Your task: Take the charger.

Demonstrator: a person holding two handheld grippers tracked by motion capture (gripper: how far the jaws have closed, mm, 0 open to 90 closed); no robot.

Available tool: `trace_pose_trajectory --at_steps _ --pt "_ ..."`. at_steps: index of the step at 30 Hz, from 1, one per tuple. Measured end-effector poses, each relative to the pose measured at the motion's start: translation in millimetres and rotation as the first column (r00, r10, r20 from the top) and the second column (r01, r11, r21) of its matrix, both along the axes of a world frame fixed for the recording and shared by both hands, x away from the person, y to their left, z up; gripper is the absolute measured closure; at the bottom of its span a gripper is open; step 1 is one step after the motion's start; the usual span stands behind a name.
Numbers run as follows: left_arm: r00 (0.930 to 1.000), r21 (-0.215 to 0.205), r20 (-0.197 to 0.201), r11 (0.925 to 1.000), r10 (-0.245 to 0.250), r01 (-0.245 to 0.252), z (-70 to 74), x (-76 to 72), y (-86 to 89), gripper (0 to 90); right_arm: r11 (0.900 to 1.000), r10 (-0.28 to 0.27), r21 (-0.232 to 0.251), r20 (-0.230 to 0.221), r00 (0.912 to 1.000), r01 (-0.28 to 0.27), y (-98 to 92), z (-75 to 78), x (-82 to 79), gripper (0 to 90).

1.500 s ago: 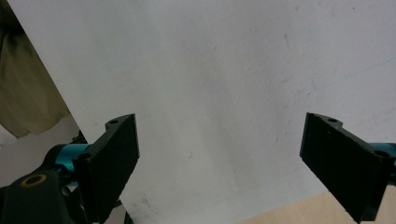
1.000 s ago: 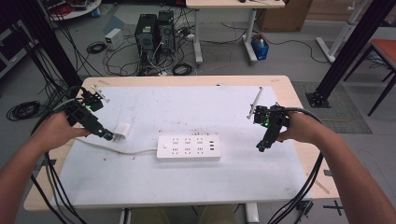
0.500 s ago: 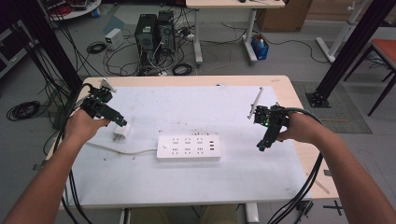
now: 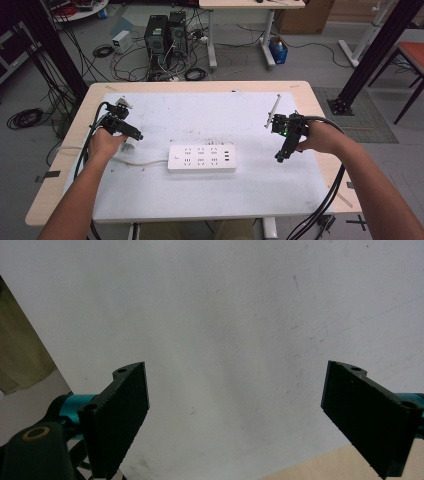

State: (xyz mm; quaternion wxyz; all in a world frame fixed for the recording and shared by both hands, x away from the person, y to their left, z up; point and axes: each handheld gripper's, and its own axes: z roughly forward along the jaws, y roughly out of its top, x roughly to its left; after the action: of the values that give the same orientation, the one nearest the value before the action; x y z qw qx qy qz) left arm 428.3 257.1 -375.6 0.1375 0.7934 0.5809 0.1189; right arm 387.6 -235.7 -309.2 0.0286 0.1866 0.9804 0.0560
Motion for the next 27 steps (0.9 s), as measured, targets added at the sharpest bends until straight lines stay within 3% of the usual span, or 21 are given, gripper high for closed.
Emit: trace_pose_trajectory --at_steps 5,10,16,20,24,27 --pt "0.9991 -0.016 -0.019 0.9991 0.038 -0.039 -18.5 9.5 4.5 10.3 1.000 -0.003 -0.004 -0.005 1.0000 0.003 -0.9 -1.9 0.3 11.2" --pt "0.9990 -0.014 -0.041 0.9998 0.016 -0.017 -27.2 15.2 6.3 10.3 1.000 -0.010 0.000 -0.007 0.9999 0.010 -2.4 -2.4 1.6 11.2" --pt "0.9977 -0.007 -0.062 0.9996 0.026 -0.027 -34.3 19.1 6.1 10.4 1.000 -0.019 0.003 -0.011 0.9998 0.019 -4.4 -2.1 2.8 11.2" --pt "0.9976 -0.007 -0.056 0.9991 0.040 -0.041 -36.0 19.0 7.2 18.7 1.000 -0.020 0.010 -0.010 0.9997 0.020 -6.5 -2.0 2.8 11.2" --pt "0.9969 0.006 -0.076 0.9998 0.019 -0.018 -39.4 17.5 6.9 26.1 1.000 -0.022 0.007 -0.010 0.9997 0.022 -8.3 -2.5 1.9 11.2" --pt "0.9974 -0.017 -0.068 0.9995 0.024 -0.025 -40.5 16.1 9.1 28.6 1.000 -0.022 0.008 -0.011 0.9997 0.022 -9.1 -2.6 1.2 11.2"
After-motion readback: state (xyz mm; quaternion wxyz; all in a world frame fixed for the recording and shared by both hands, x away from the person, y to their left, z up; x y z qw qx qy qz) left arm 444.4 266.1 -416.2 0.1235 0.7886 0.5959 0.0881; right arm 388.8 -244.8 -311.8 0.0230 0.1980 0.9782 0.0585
